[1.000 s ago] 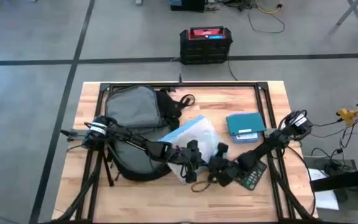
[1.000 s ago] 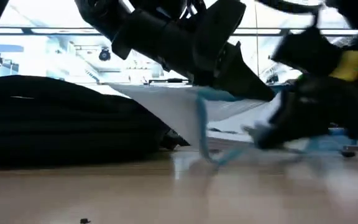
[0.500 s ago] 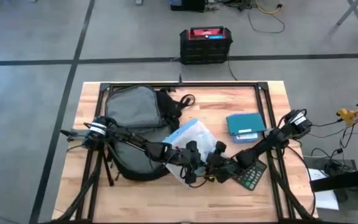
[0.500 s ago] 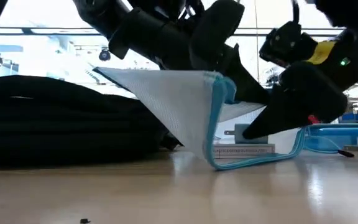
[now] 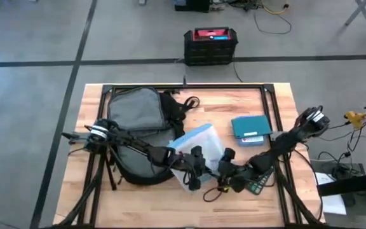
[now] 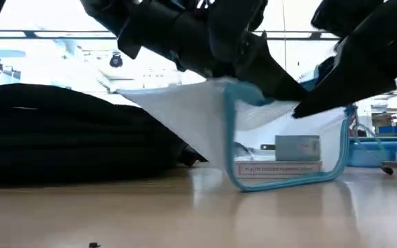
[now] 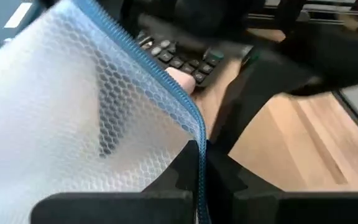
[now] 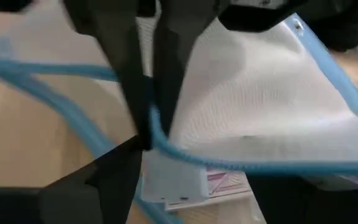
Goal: Unpack backpack
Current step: Put the blue charger adapter into the white mesh zipper pouch, then put the pink charger adapter into the white mesh zipper pouch
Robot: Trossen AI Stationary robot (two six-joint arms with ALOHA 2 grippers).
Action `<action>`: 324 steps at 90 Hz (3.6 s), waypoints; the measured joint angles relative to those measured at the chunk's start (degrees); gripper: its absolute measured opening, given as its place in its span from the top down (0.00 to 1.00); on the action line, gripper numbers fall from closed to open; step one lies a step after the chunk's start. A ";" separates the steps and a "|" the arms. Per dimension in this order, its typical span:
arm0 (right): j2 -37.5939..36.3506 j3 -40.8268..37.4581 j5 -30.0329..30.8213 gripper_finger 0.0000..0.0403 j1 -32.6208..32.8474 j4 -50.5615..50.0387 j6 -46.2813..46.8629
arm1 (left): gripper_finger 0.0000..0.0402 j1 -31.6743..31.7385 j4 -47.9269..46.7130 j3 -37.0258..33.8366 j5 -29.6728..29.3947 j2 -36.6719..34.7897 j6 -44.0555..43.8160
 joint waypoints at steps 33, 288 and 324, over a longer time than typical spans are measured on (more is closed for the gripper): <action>-0.11 0.17 -11.86 0.41 5.49 -3.69 1.64 | 1.00 -0.74 -0.78 -0.28 -0.15 0.41 -0.46; 3.17 -3.35 -4.68 0.47 16.79 -23.80 41.76 | 1.00 -1.54 -5.08 -0.09 -3.30 -0.02 -9.84; 3.30 2.68 2.02 0.59 14.37 -19.17 25.01 | 1.00 -1.10 -1.61 -0.06 -6.27 -0.04 -9.46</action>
